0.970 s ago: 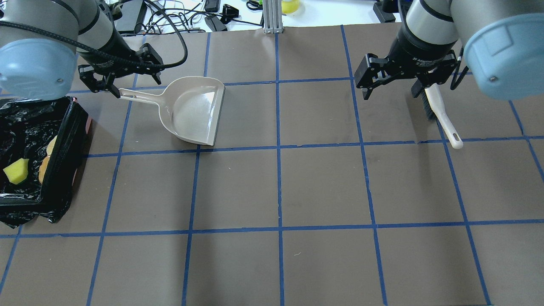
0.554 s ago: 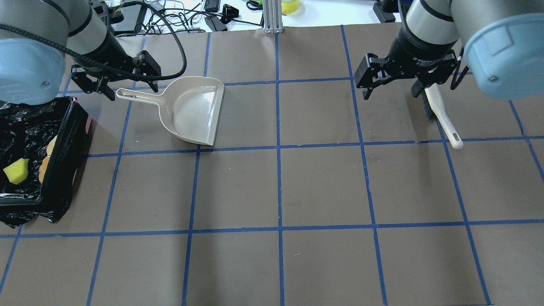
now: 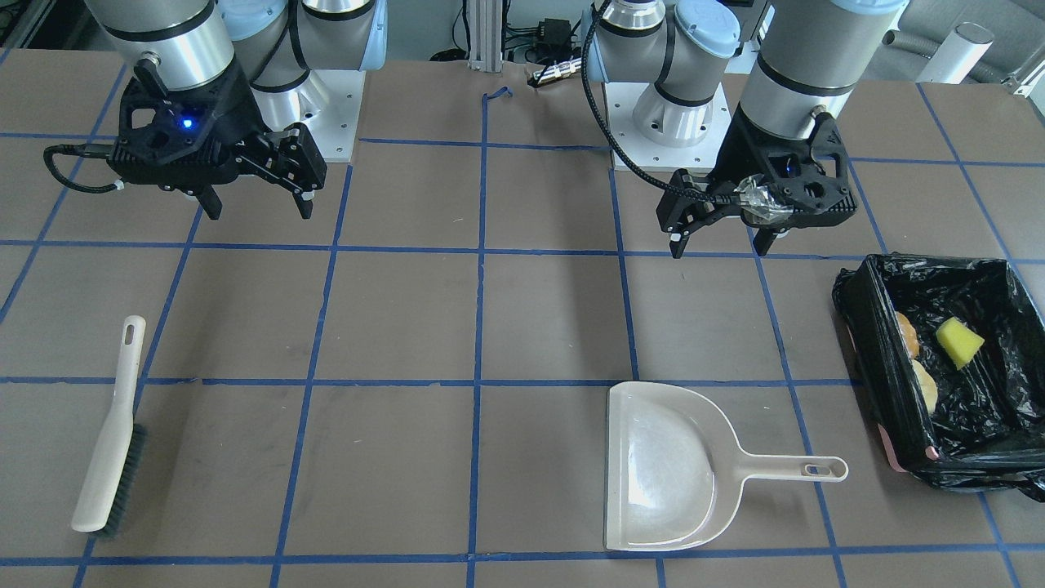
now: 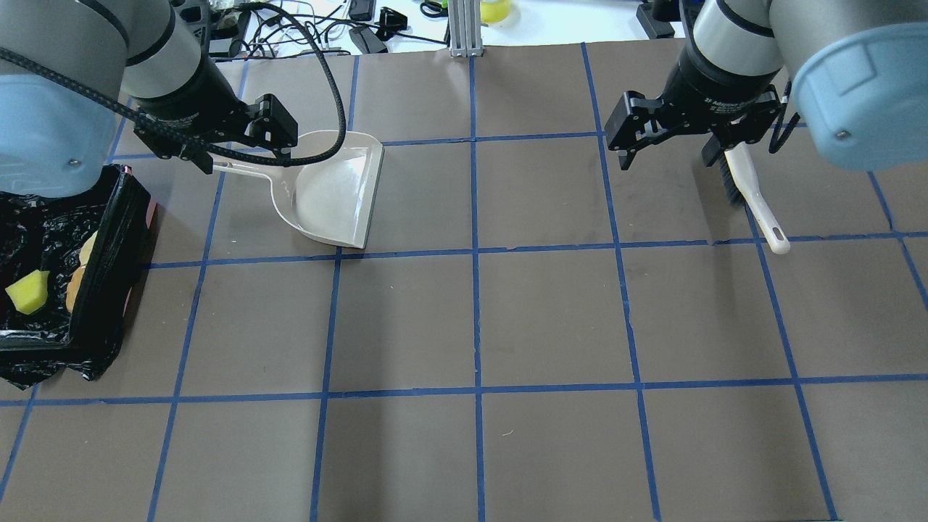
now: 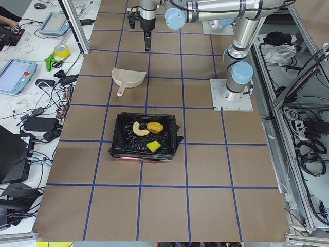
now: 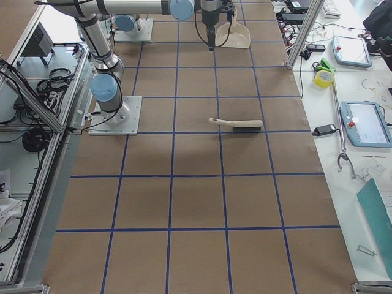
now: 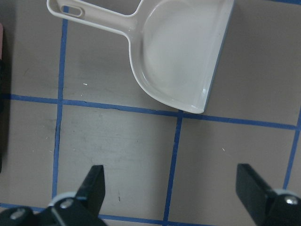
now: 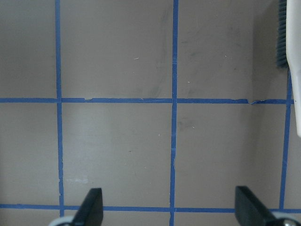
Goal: Sweep and dump trash into bin
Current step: 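Open the left gripper and raise it away from the dustpan handle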
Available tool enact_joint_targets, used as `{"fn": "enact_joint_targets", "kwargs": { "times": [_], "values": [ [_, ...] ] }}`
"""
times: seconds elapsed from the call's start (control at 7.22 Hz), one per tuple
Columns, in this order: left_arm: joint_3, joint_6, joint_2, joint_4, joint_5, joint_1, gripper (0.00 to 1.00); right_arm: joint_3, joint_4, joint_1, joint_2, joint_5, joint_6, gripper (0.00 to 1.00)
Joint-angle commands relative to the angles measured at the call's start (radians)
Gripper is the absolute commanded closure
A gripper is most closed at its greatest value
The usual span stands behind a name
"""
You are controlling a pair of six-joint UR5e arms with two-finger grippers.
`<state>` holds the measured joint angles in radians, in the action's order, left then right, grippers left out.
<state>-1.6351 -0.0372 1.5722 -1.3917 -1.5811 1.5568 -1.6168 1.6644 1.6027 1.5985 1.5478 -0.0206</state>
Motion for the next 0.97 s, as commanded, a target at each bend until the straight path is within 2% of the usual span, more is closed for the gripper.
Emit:
{"fn": "enact_joint_targets", "kwargs": {
  "times": [0.0, 0.83],
  "values": [
    [-0.003, 0.003, -0.009, -0.016, -0.002, 0.003, 0.0, 0.0, 0.0, 0.0, 0.001, 0.0, 0.001, 0.0],
    [-0.005, 0.003, -0.009, -0.027, -0.004, 0.002, 0.0, 0.0, 0.003, -0.01, -0.006, -0.002, -0.001, 0.0]
  ]
}}
